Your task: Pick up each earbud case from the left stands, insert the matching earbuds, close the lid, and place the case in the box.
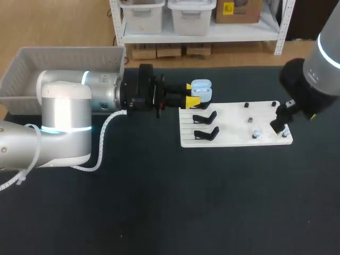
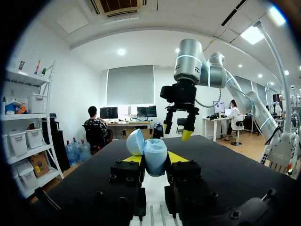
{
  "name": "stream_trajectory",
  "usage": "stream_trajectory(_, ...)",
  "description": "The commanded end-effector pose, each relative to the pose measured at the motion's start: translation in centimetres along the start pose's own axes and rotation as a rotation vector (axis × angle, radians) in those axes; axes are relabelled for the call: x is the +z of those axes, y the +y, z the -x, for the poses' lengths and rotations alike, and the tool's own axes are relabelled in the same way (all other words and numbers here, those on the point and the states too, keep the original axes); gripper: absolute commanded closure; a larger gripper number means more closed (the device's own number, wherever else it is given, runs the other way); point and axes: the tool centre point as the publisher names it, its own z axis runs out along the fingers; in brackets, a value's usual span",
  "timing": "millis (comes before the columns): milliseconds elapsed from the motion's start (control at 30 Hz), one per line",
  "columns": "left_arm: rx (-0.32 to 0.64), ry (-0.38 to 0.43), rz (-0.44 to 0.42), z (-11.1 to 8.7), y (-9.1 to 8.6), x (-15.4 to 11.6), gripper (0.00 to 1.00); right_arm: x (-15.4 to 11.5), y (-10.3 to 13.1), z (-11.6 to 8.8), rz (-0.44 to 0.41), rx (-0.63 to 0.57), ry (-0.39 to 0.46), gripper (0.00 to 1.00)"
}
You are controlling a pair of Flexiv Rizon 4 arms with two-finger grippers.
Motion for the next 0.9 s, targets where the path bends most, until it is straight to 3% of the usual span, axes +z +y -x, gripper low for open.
stream_trajectory(33,0.003,-0.002,0.004,-0.1,-0.1,0.0,1.00,1.1,-0.2,0.3,0.020,-0.011,0.028,0.12)
stream_trajectory(233,0.003,-0.002,0.004,-0.1,-0.1,0.0,1.00,2.3,-0.2,0.1,0.020,-0.018,0.057,0.38)
stream_trajectory(367,0.003,-0.002,0.004,-0.1,-0.1,0.0,1.00,3.3,-0.3,-0.1,0.017,-0.021,0.084,0.45)
stream_trajectory(600,0.003,-0.002,0.004,-0.1,-0.1,0.0,1.00,4.4,-0.6,-0.4,0.014,-0.001,0.111,0.30)
stream_trajectory(833,0.003,-0.002,0.004,-0.1,-0.1,0.0,1.00,5.5,-0.7,-0.2,0.012,0.001,0.132,0.35)
stream_trajectory(900,0.003,-0.002,0.004,-0.1,-0.1,0.0,1.00,5.7,-0.8,-0.2,0.011,0.000,0.136,0.42)
